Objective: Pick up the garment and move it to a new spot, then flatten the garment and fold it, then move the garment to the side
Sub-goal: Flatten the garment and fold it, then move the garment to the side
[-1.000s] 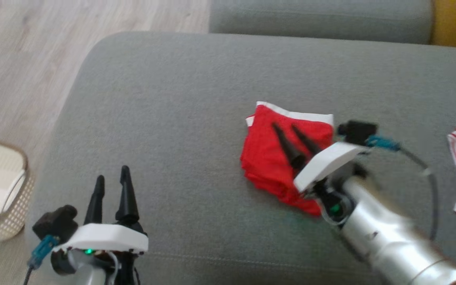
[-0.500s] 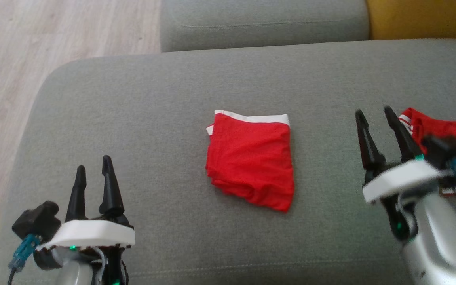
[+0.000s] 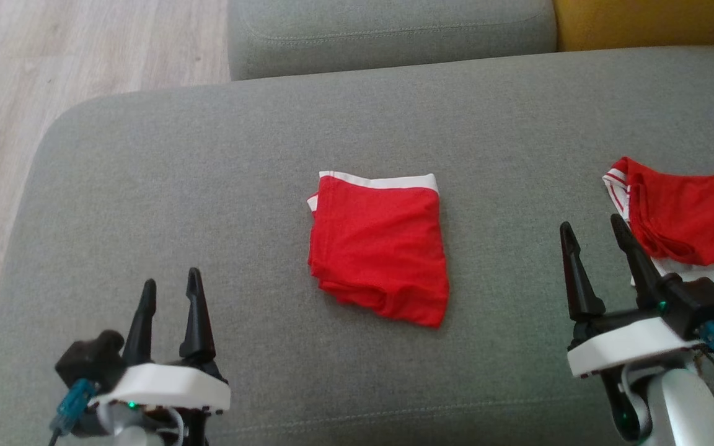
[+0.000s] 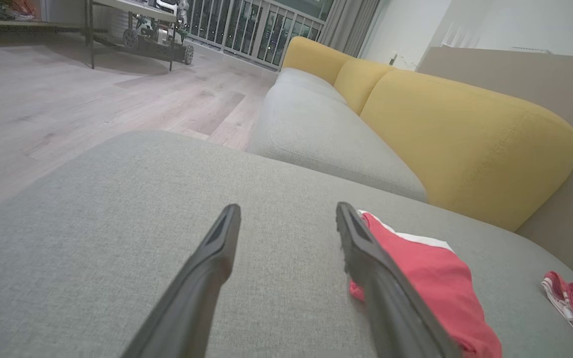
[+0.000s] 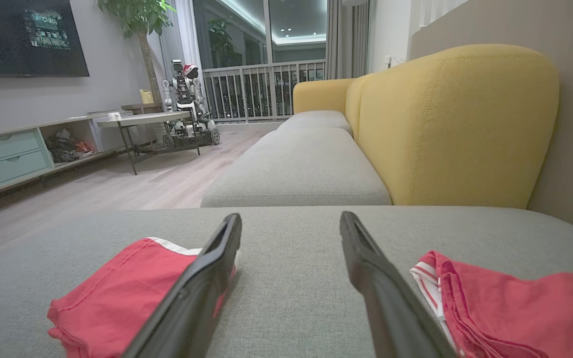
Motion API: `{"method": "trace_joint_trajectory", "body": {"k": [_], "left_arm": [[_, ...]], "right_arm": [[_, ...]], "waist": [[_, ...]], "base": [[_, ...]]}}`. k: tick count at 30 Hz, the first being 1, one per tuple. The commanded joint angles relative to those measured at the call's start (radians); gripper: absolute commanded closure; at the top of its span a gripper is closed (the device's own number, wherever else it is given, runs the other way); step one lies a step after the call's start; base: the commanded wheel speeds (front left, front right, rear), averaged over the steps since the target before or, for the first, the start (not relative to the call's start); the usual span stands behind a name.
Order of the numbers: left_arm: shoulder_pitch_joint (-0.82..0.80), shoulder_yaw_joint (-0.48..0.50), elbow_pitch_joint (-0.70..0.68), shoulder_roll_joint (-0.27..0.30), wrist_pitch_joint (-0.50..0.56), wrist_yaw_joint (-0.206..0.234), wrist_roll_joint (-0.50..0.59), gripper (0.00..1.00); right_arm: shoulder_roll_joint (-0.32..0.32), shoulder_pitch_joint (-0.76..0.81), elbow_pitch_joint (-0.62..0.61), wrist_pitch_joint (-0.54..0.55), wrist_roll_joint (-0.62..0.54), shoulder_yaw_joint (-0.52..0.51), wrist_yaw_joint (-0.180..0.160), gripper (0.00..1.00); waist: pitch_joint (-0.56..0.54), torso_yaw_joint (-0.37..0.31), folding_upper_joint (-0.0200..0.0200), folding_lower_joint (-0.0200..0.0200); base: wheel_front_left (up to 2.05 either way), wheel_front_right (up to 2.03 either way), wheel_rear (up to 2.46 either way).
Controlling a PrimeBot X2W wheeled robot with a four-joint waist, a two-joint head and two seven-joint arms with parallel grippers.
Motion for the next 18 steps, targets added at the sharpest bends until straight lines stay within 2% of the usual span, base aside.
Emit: {"method": "trace_joint_trajectory", "body": {"k": [1,9,18], "left_arm": [[-0.026,0.024,-0.028,0.006,-0.008,0.002,0.009,0.0],[-0.041,0.004,-0.032,0.006,-0.008,0.004,0.011,0.0],[-0.084,-0.032,-0.023,0.006,-0.008,-0.005,0.02,0.0]], "right_arm": [[0.003,-0.028,-0.038,-0.009,0.012,0.02,0.0,0.0],[0.003,-0.039,-0.007,-0.009,0.038,0.026,0.0,0.0],[0.003,-0.168,0.172,0.047,0.157,0.13,0.0,0.0]], "waist": [[0.001,0.0,0.0,0.0],[0.023,0.02,0.0,0.0],[0.099,0.073,0.0,0.0]], "base": [[0.0,0.0,0.0],[0.0,0.0,0.0],[0.0,0.0,0.0]]}}
